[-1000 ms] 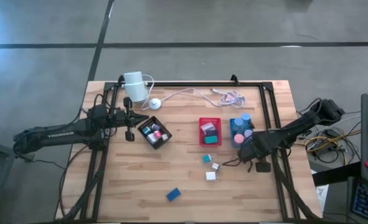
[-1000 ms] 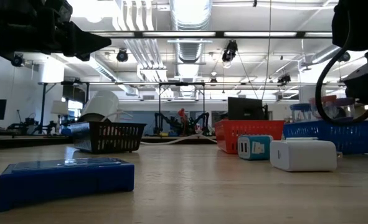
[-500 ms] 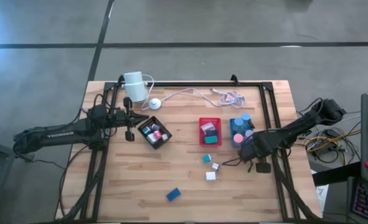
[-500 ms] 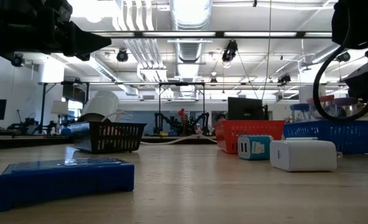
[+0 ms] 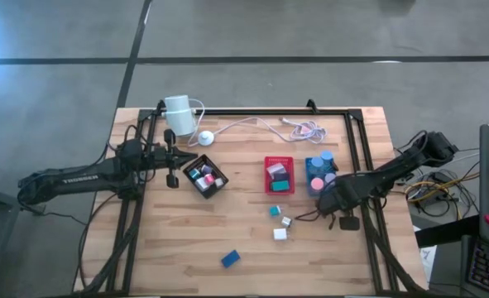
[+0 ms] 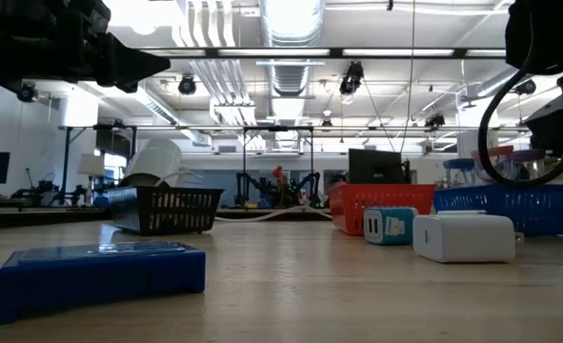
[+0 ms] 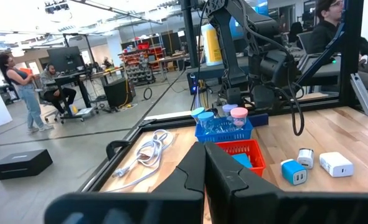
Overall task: Pick & Place Office items
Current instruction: Put the violet digital clock into the red bin
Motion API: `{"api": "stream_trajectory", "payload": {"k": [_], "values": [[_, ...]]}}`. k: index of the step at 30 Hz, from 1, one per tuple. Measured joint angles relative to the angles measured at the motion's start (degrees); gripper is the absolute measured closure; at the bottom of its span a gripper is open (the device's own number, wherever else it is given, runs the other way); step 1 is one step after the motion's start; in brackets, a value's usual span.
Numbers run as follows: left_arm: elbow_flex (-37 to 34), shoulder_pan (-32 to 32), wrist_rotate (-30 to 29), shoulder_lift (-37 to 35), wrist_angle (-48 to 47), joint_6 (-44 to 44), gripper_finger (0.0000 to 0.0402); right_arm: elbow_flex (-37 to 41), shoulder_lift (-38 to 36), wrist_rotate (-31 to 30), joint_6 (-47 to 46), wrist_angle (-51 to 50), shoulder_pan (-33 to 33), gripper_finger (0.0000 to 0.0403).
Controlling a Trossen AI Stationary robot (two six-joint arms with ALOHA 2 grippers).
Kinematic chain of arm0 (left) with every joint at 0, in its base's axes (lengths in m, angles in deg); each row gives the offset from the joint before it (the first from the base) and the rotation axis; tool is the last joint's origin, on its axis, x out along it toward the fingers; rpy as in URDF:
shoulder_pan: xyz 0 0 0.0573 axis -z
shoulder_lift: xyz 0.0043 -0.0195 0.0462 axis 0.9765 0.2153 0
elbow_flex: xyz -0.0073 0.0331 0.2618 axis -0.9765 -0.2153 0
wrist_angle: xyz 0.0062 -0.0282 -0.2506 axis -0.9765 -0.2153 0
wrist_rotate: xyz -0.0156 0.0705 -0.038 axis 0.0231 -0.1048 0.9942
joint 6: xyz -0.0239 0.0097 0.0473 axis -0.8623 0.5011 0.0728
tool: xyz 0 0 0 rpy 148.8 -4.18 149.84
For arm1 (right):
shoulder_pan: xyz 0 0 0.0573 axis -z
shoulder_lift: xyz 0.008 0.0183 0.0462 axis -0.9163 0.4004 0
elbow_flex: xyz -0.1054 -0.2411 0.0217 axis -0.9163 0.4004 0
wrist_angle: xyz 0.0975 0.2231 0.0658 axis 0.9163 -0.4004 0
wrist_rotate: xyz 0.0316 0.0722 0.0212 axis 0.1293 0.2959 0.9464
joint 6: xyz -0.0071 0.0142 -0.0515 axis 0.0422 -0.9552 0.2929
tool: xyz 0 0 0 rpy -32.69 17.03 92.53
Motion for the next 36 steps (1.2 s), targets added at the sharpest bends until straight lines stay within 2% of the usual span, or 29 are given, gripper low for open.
{"api": "stream_trajectory", "payload": {"k": [10,26,36], "values": [[0.0,0.0,0.0,-0.02,0.0,-0.02,0.0399,0.03,0.14,0.44,-6.79,0.56,-0.02,0.0003],[0.0,0.04,0.02,-0.02,0.2,-0.02,0.0399,0.01,-0.04,-1.07,-2.25,1.68,-3.66,0.0003],[0.0,0.04,0.04,-0.02,0.2,-0.02,0.0399,-0.71,-0.04,-0.39,-9.68,2.07,-3.94,0.0003]]}}
